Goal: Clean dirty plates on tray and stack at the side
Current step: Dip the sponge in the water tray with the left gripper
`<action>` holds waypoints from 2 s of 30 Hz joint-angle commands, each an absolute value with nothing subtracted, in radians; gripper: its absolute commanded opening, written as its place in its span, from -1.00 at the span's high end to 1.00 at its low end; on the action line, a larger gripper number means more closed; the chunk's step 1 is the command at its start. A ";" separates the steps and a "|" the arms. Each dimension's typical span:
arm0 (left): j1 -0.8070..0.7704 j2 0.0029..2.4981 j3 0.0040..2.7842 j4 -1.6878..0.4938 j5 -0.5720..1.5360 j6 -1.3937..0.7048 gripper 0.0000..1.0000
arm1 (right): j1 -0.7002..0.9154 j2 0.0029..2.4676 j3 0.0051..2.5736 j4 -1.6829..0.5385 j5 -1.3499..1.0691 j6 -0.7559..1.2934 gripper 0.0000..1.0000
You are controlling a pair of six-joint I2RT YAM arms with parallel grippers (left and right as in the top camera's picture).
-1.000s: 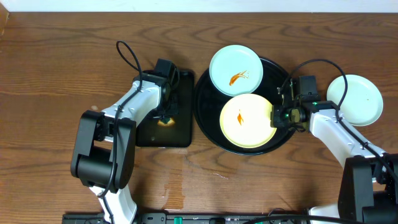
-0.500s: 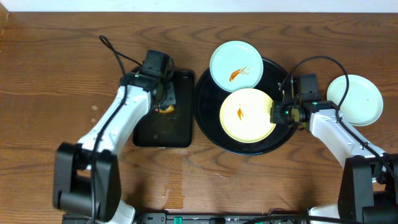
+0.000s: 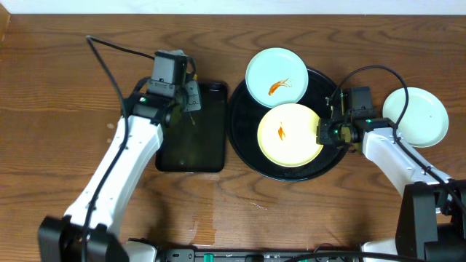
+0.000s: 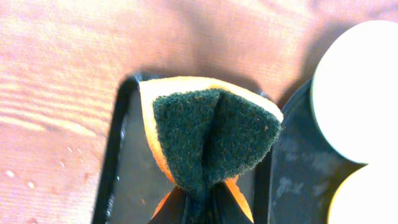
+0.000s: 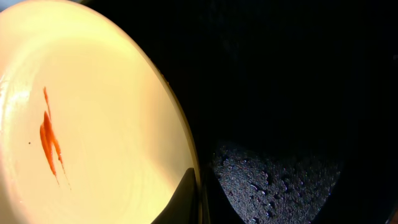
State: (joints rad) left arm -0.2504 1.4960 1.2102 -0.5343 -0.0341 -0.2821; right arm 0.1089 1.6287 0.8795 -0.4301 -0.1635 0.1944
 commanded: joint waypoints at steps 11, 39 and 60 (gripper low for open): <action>-0.246 1.364 1.209 -0.471 -0.128 -0.221 0.85 | 0.119 1.624 0.873 -0.430 -0.161 0.208 0.98; -0.246 1.357 1.209 -0.458 -0.128 -0.221 0.85 | 0.119 1.624 0.873 -0.431 -0.161 0.208 0.98; -0.246 1.377 1.208 -0.524 -0.032 -0.222 0.85 | 0.119 1.624 0.873 -0.430 -0.161 0.208 0.98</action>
